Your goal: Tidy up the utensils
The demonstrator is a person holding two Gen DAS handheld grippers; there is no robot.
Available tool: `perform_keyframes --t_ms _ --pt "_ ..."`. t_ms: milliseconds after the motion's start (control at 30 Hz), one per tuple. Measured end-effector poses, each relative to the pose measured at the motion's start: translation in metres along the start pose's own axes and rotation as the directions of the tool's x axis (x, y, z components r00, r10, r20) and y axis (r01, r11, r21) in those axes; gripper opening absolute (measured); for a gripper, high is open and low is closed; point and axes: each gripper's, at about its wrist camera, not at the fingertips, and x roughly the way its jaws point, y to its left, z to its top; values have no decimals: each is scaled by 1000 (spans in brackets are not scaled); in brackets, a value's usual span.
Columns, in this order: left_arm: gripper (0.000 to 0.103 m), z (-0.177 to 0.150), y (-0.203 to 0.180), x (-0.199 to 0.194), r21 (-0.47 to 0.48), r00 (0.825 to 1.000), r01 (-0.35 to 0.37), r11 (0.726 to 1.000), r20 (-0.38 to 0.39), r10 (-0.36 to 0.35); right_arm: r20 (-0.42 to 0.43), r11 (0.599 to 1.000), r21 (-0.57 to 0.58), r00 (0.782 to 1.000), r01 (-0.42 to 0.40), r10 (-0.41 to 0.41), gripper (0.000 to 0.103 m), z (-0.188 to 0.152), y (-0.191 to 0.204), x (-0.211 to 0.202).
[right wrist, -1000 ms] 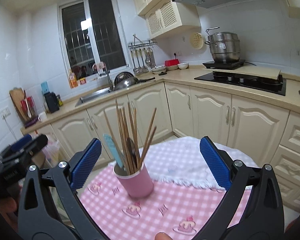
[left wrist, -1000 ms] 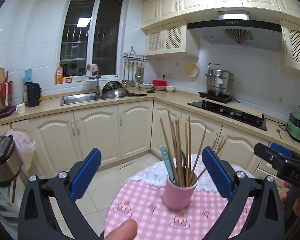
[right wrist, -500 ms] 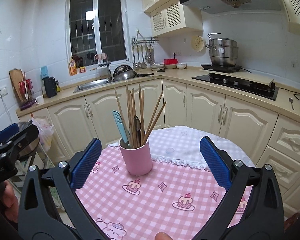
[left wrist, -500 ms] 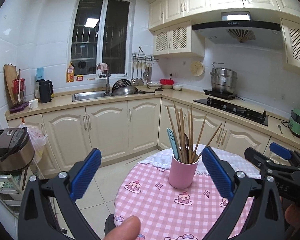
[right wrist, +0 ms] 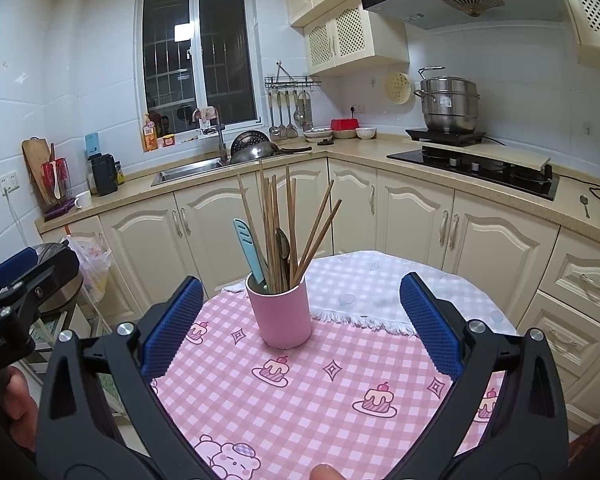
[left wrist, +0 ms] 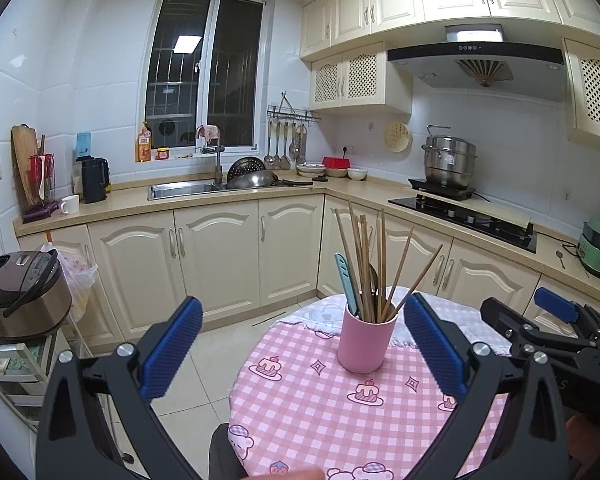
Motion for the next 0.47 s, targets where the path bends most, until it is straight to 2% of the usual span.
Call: perform_keyframes --t_ms 167,467 --pt "99 -3 2 0 -13 1000 19 1000 5 -19 -2 1000 4 1000 -1 1 97 0 -1 0" --pt "99 -3 -2 2 -7 1000 -11 1000 5 11 1 1000 4 1000 -1 1 97 0 -1 1"
